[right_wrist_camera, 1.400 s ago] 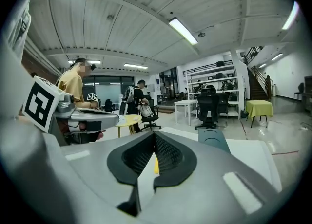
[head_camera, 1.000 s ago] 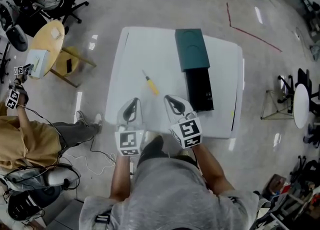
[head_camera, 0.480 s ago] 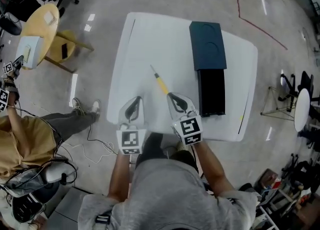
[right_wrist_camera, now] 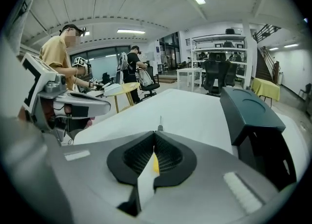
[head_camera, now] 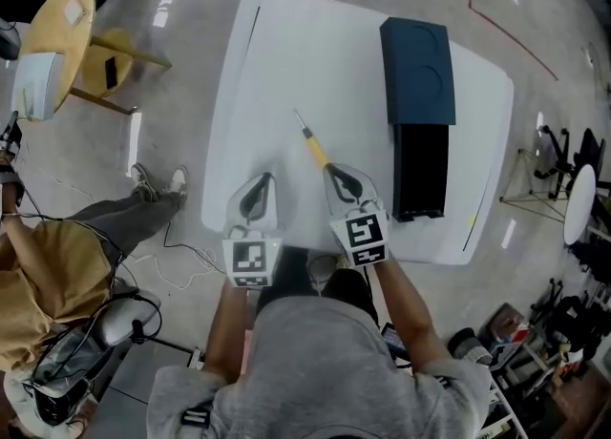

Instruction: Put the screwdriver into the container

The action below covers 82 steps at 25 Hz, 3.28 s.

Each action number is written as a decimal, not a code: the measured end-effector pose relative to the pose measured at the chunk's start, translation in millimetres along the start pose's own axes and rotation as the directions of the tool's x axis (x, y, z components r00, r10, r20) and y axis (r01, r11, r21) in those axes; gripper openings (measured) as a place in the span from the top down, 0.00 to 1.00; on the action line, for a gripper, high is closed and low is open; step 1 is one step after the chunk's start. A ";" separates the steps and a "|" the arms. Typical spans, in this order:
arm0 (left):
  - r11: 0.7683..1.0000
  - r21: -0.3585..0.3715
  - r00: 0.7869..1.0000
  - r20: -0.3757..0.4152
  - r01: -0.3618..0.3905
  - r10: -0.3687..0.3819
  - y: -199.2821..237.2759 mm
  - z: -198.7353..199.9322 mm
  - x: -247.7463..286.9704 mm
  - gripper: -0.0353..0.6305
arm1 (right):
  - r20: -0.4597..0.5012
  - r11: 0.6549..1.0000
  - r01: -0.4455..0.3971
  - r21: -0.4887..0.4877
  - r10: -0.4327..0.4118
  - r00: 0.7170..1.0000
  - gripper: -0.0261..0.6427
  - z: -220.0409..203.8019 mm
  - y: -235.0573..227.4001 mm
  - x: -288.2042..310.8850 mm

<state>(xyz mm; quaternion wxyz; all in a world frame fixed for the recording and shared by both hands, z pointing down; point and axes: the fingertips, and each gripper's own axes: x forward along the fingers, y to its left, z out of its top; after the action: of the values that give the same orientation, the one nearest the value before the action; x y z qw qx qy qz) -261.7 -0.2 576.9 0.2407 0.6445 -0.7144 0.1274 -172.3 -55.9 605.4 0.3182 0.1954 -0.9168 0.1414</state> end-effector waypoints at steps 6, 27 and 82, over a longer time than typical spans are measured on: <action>1.000 -0.006 1.000 -0.024 0.009 -0.009 6.4 -7.0 10.0 0.93 | -0.070 0.999 -0.031 0.045 0.034 0.997 0.81 -12.5 -2.9 22.6; 1.000 -0.019 0.998 -0.063 0.021 -0.022 20.0 -16.2 29.5 0.93 | -0.229 1.000 0.000 -0.020 -0.004 0.973 0.83 -46.7 -9.5 59.0; 0.944 0.221 0.951 0.138 0.243 -0.277 -119.3 91.7 -19.4 0.93 | 0.043 0.937 0.303 0.176 -0.315 0.948 0.84 -2.9 -73.3 -148.2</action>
<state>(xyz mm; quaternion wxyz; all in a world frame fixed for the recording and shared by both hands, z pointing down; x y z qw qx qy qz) -160.0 -45.0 473.6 0.1280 0.7630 -0.6238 0.1114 -31.1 -79.7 522.8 0.2866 0.3678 -0.8702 0.1593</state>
